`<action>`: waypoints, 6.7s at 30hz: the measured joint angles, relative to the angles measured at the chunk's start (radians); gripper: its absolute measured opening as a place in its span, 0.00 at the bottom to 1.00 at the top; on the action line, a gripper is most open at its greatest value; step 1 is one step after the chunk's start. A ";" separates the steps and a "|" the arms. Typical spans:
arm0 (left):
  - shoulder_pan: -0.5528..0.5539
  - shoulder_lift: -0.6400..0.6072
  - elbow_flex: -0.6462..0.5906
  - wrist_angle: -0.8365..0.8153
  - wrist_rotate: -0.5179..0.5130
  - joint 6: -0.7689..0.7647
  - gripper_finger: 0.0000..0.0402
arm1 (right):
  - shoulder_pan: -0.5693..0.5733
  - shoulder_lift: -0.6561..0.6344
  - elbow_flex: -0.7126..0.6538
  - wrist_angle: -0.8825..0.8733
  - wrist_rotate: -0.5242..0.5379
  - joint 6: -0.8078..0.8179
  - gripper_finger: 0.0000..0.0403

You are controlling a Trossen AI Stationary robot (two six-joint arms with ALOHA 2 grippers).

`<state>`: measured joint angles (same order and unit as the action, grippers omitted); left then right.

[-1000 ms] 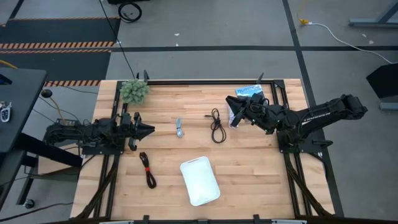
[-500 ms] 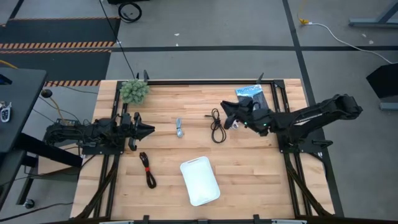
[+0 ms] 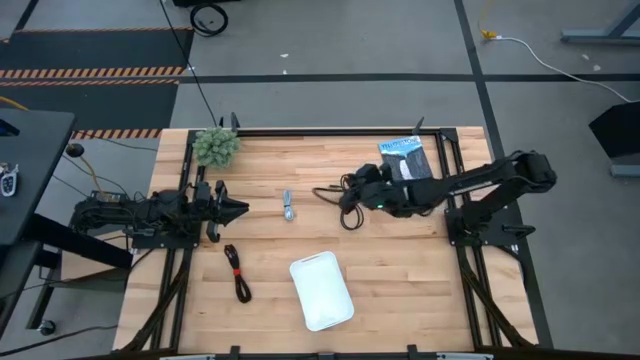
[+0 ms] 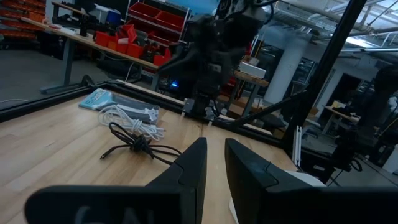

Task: Pick and place USB-C Cables
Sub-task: Put the white charger cable into the white bin

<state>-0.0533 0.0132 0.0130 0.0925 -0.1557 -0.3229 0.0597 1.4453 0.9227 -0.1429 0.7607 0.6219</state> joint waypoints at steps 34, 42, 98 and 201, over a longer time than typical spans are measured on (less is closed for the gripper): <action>0.000 0.000 0.000 0.007 0.000 0.000 0.17 | -0.325 0.174 0.290 -0.846 -0.505 0.308 0.59; 0.000 0.000 0.000 0.007 0.000 0.000 0.17 | -0.356 0.174 0.290 -0.846 -0.496 0.275 0.53; 0.000 0.000 0.000 0.007 0.000 0.000 0.17 | -0.335 0.173 -0.007 -0.384 -0.423 0.183 0.55; 0.000 0.000 0.000 0.007 0.000 0.000 0.17 | -0.046 0.172 0.335 -0.572 -0.315 0.246 0.38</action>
<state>-0.0532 0.0128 0.0129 0.0998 -0.1558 -0.3229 0.0139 1.6176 1.2575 -0.7144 0.4461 0.8676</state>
